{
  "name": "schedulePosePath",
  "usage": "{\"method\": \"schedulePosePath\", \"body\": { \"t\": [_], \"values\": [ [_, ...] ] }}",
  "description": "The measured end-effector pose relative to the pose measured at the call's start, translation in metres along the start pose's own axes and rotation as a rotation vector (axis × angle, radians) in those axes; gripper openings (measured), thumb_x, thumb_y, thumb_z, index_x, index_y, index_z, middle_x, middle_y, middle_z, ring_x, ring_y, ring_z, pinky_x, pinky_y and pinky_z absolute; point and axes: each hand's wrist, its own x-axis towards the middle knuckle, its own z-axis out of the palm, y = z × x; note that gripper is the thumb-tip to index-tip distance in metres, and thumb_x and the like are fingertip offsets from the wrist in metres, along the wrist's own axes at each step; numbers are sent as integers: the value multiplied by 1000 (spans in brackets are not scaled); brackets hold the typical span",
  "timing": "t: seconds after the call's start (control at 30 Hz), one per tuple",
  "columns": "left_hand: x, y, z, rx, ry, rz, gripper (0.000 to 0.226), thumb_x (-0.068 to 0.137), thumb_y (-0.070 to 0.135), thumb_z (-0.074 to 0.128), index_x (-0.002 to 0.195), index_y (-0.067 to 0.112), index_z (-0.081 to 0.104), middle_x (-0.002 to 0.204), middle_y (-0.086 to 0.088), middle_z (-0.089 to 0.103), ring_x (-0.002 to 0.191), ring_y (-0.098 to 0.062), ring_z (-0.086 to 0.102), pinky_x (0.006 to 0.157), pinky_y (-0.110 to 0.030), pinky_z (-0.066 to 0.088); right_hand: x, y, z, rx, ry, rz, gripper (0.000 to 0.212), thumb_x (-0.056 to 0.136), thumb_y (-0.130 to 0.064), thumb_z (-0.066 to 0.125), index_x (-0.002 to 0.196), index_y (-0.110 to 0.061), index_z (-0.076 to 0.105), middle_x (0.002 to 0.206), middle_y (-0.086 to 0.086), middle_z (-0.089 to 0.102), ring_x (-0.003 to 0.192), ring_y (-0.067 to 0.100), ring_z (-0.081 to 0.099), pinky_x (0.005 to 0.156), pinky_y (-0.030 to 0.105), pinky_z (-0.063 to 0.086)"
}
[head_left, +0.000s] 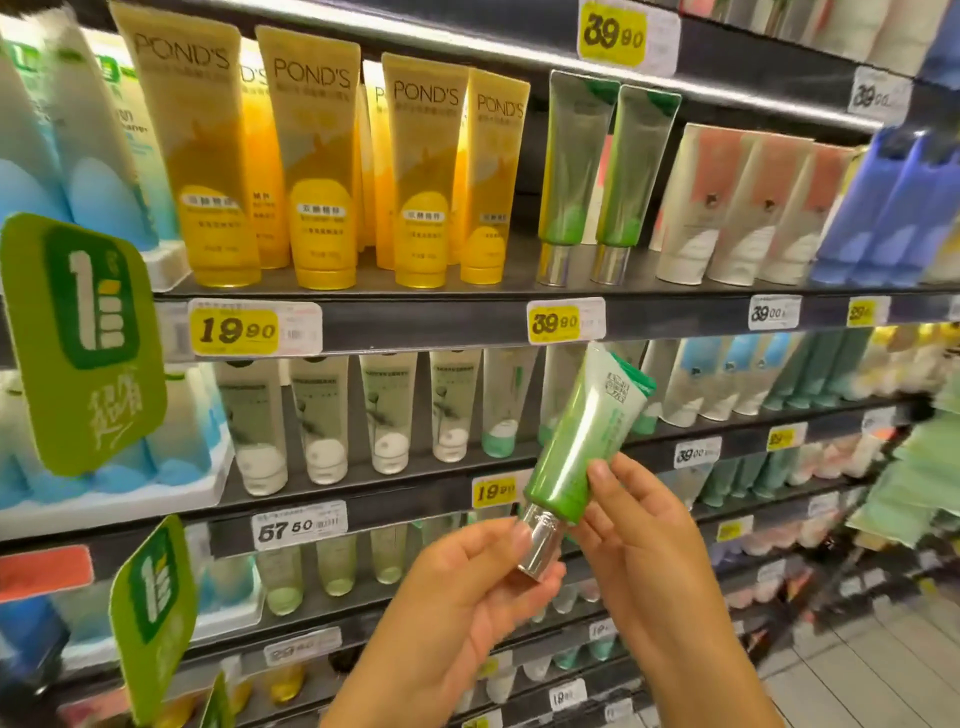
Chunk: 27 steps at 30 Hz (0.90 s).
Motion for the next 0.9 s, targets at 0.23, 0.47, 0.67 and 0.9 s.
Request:
{"method": "schedulePosePath", "body": {
  "t": [0.23, 0.47, 0.67, 0.9],
  "values": [
    [-12, -24, 0, 11, -2, -70, 25, 61, 16, 71, 80, 0, 75, 87, -21, 71, 75, -26, 71, 61, -25, 57, -18, 8, -21, 17, 52, 20, 34, 77, -20, 59, 107, -4, 63, 89, 9, 72, 78, 18, 68, 66, 25, 56],
    [-10, -45, 28, 10, 7, -57, 23, 64, 15, 70, 81, 0, 75, 88, -19, 72, 79, -24, 71, 63, -25, 57, -20, -9, -47, 82, 15, 40, 32, 77, -19, 58, 104, -2, 63, 84, 9, 71, 73, 15, 67, 66, 26, 58],
    [4, -70, 72, -80, 1, -71, 28, 68, 18, 66, 84, -4, 73, 90, -26, 70, 78, -27, 71, 62, -29, 58, -16, -37, -87, 155, 33, 61, 36, 85, -14, 56, 118, 1, 56, 90, 11, 70, 75, 16, 67, 63, 27, 57],
    [22, -107, 128, -170, 16, -100, 33, 66, 19, 68, 83, -8, 72, 88, -31, 68, 71, -30, 71, 56, -30, 58, -14, -74, -136, 156, 12, 84, 47, 78, -20, 61, 121, -2, 52, 91, 12, 72, 71, 18, 69, 57, 29, 57]
  ]
}}
